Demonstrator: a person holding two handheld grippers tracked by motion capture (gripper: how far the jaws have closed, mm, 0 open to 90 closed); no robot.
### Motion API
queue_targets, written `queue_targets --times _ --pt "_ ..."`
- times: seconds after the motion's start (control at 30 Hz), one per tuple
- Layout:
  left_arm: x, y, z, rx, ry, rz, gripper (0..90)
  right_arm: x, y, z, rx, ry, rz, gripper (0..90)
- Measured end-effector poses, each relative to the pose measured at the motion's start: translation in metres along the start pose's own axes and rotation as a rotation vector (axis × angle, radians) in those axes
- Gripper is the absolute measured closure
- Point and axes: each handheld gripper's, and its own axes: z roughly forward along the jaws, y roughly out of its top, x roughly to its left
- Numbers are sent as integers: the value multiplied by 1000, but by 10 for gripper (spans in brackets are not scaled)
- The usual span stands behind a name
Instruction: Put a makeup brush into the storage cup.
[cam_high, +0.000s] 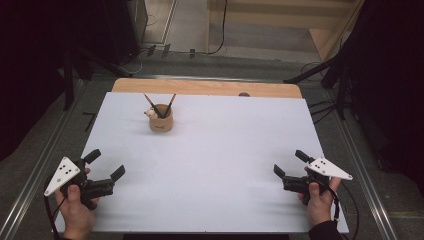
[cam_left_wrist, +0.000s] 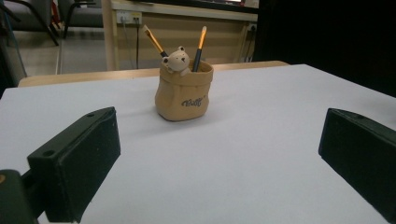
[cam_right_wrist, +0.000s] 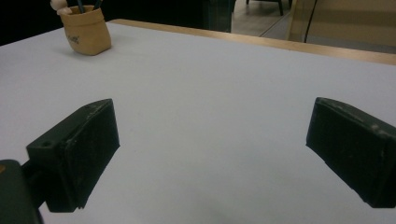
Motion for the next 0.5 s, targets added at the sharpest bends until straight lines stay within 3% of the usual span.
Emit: queue_targets --times 0.5 --pt "2 -2 -10 3 4 5 0 0 0 0 0 -1 0 27"
